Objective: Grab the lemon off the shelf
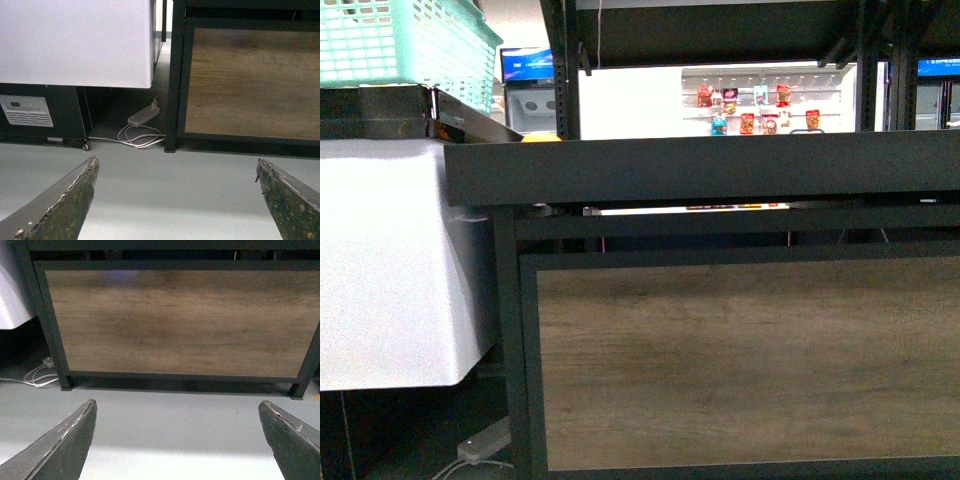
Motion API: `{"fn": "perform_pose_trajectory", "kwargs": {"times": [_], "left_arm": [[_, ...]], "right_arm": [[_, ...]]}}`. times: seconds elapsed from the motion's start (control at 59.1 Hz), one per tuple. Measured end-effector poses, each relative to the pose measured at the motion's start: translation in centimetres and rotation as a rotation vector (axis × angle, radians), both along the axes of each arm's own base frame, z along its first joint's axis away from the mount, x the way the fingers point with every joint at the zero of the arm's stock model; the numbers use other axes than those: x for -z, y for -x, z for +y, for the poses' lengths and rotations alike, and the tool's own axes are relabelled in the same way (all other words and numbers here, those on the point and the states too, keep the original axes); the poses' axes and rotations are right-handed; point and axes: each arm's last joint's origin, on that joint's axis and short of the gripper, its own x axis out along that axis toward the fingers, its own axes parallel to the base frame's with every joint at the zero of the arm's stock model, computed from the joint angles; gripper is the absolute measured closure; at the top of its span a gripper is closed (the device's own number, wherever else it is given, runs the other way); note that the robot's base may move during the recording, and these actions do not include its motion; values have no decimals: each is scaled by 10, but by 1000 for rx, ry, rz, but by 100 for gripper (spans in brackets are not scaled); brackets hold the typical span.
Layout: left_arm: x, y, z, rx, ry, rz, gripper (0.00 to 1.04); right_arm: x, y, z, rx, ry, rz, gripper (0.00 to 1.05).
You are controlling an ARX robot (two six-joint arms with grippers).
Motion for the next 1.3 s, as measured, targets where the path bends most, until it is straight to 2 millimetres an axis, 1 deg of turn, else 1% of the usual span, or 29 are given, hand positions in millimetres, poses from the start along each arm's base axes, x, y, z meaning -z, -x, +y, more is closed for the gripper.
{"fn": "perform_pose_trajectory", "kwargs": {"times": [1.303], "left_arm": [[0, 0, 0, 0, 0, 0, 8]], "right_arm": [[0, 0, 0, 3, 0, 0, 7]]}}
